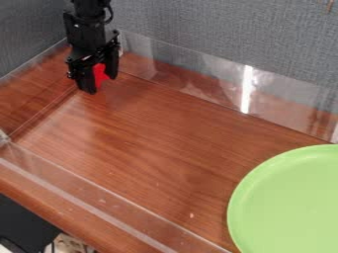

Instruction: Put the red object on the green plate

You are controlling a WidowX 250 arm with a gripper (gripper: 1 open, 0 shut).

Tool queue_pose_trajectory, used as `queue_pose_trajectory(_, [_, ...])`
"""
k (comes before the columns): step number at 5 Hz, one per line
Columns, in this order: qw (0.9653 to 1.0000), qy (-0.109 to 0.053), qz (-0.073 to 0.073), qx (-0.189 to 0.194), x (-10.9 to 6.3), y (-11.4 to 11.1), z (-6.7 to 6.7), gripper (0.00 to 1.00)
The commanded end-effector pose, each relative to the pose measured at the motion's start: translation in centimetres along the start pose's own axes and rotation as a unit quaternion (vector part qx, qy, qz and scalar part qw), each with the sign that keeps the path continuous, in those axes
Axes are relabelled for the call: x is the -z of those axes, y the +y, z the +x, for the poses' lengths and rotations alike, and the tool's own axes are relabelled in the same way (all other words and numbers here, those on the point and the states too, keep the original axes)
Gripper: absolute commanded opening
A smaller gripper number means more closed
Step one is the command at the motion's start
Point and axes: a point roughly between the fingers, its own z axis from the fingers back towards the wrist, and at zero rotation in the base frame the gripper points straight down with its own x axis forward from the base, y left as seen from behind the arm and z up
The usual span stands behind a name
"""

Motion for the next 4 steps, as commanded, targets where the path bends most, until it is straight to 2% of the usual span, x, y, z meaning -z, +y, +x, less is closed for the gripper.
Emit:
queue_pose_trajectory(1, [0.9987,-0.023,-0.024,-0.038,-1.0,-1.2,2.0,0.00])
queue_pose_trajectory(2, [0.9981,-0.025,-0.023,-0.052,-0.6,-2.0,2.0,0.00])
queue_pose_trajectory(4, [0.9981,-0.025,-0.025,-0.050,-0.2,-2.4,2.6,0.00])
